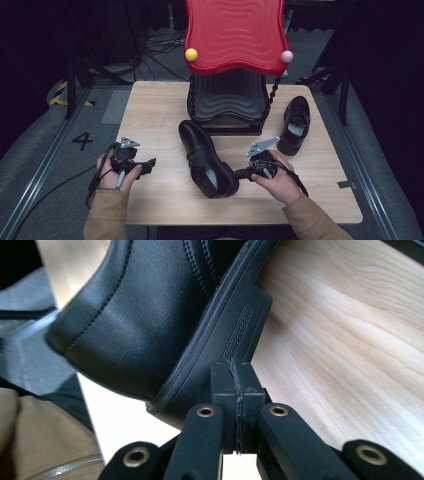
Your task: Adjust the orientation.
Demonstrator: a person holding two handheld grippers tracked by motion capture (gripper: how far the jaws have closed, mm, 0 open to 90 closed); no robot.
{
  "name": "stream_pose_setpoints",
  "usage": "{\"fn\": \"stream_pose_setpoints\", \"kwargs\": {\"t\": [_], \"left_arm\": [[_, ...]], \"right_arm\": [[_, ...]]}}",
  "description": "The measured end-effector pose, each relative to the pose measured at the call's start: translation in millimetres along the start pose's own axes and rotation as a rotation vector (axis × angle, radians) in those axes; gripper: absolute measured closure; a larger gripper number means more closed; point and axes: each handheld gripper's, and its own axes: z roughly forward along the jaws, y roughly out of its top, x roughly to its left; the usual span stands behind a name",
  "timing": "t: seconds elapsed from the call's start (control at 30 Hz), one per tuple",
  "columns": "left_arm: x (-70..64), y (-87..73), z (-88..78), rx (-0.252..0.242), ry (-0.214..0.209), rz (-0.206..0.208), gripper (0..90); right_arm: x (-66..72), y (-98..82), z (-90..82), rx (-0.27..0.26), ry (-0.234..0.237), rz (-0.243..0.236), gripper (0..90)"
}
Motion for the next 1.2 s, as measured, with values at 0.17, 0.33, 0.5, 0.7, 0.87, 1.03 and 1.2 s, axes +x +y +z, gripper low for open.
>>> {"fn": "stream_pose_setpoints", "kwargs": {"t": [0.17,0.33,0.5,0.7,0.87,1.03,1.2], "left_arm": [[0.4,-0.1,-0.5,-0.004,0.002,-0.003,24.2],[1.9,-0.9,1.0,0.000,0.001,-0.003,24.2],[2.3,-0.9,0.5,-0.002,-0.002,-0.006,24.2],[2.0,-0.8,-0.2,-0.003,-0.001,-0.008,24.2],[2.3,-0.8,-0.8,-0.004,-0.002,-0.011,24.2],[2.8,-0.4,-1.7,-0.009,-0.004,-0.016,24.2],[2.7,0.7,-1.9,-0.008,-0.002,-0.008,24.2]], "right_arm": [[-3.6,-2.7,13.5,0.045,-0.158,-0.068,90.0],[-23.5,-8.5,25.4,0.045,-0.148,-0.004,90.0],[-30.5,-12.5,34.2,0.058,-0.150,0.014,89.8],[-32.2,-12.1,29.0,0.040,-0.140,0.023,86.5],[-33.0,-11.0,23.5,0.027,-0.139,0.032,85.4],[-30.4,-3.7,4.9,-0.007,-0.134,0.028,83.5],[-15.7,12.6,-18.6,-0.034,-0.114,-0.022,80.2]]}}
